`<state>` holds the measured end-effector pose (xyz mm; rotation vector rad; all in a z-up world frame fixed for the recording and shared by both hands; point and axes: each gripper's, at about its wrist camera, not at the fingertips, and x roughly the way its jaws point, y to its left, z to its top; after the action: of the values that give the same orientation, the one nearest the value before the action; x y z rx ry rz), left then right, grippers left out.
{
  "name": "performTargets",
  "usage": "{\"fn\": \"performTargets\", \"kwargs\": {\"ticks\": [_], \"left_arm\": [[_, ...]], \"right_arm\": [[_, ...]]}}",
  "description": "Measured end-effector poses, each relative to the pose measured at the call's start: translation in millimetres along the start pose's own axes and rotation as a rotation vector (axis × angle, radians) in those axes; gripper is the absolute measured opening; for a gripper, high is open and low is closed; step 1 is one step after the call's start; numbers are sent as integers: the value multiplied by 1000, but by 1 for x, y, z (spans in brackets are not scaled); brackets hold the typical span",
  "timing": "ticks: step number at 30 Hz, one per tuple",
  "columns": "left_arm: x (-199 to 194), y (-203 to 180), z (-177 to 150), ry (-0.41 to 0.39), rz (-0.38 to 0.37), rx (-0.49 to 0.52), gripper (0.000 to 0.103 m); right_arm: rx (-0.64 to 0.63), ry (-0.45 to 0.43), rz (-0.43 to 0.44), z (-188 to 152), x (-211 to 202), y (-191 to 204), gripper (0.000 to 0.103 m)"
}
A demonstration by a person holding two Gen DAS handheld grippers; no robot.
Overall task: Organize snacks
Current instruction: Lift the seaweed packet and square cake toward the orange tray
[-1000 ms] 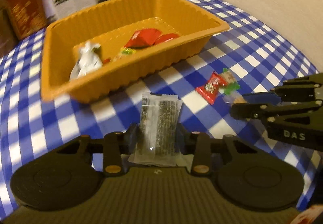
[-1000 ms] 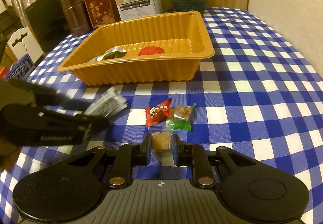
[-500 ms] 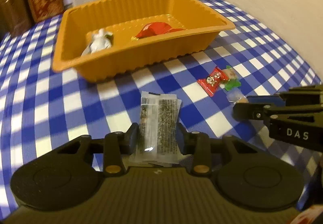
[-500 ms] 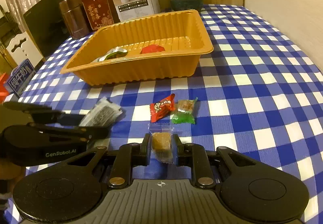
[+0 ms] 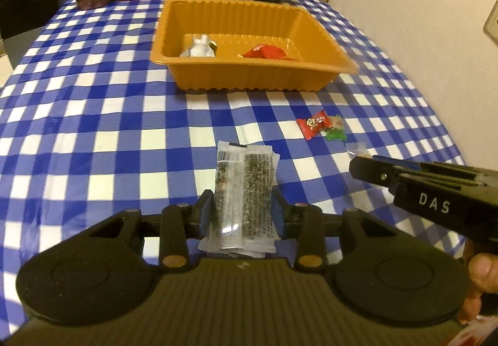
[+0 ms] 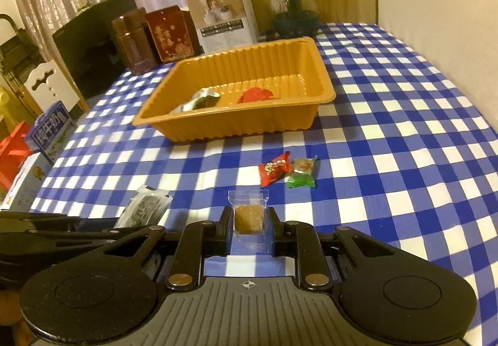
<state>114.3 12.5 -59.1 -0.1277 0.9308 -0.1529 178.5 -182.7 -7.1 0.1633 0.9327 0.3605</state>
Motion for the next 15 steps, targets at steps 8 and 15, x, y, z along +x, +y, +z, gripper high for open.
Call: {"fn": "performTargets", "kwargs": {"ticks": [8,15], "left_arm": [[-38,-4,-2,-38,5,-17,35],[-59,-8,-4,-65,-1,-19,35]], "right_arm": [[-20,-18,2,-3,-29,16,21],[-31,-35,-4,-2,-48,24,21]]}}
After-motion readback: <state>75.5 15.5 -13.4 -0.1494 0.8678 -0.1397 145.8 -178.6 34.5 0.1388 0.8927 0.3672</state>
